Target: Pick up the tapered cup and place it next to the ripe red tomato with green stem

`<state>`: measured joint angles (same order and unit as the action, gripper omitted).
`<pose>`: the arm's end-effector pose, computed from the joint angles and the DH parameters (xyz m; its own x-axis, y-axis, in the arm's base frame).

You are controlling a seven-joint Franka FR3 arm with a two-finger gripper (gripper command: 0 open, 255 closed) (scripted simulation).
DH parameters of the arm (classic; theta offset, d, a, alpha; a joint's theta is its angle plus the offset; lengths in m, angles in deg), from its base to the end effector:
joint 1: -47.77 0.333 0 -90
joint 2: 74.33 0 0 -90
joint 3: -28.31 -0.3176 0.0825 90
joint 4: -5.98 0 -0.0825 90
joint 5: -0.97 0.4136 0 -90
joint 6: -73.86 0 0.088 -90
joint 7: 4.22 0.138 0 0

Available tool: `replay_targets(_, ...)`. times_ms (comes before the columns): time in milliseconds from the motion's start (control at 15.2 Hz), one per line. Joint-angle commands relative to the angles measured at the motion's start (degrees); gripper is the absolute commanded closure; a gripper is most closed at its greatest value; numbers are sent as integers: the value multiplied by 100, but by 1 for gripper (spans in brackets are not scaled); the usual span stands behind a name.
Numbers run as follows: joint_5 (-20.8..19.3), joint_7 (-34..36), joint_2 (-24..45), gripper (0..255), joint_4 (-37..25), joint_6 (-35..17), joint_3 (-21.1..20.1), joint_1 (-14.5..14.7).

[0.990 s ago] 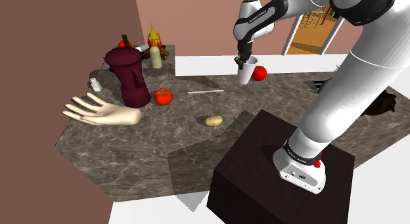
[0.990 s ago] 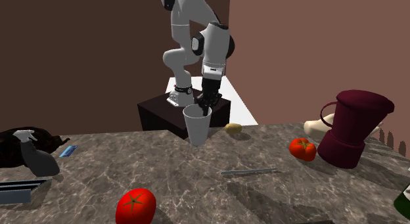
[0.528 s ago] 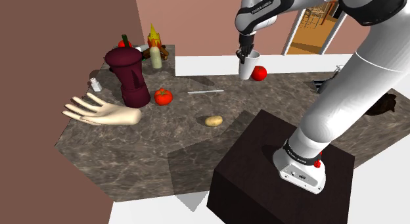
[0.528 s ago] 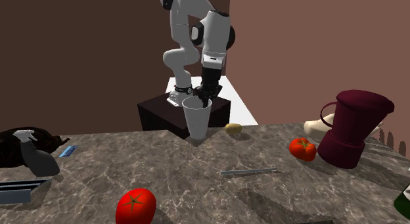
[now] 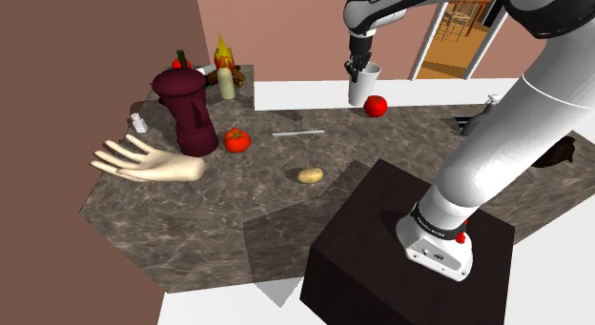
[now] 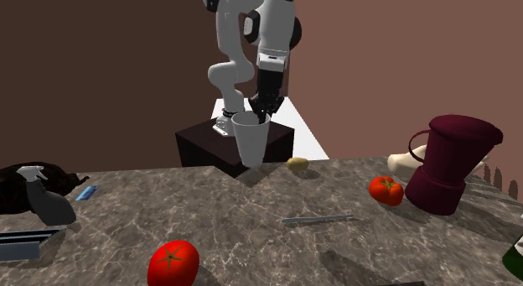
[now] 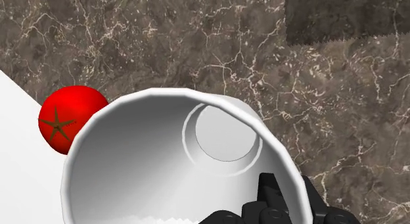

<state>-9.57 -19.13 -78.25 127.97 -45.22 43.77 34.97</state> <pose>0.4822 -0.2763 0.3968 0.9890 -0.1456 -0.0276 -0.1404 -0.9800 0.1409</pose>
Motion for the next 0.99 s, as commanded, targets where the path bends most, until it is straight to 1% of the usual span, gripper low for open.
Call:
replay_targets(0,-5,-5,-51,255,-58,109,-6,4)
replay_targets(462,61,939,25,255,-170,292,-536,467)
replay_targets(924,163,1817,364,255,-600,516,-1027,924)
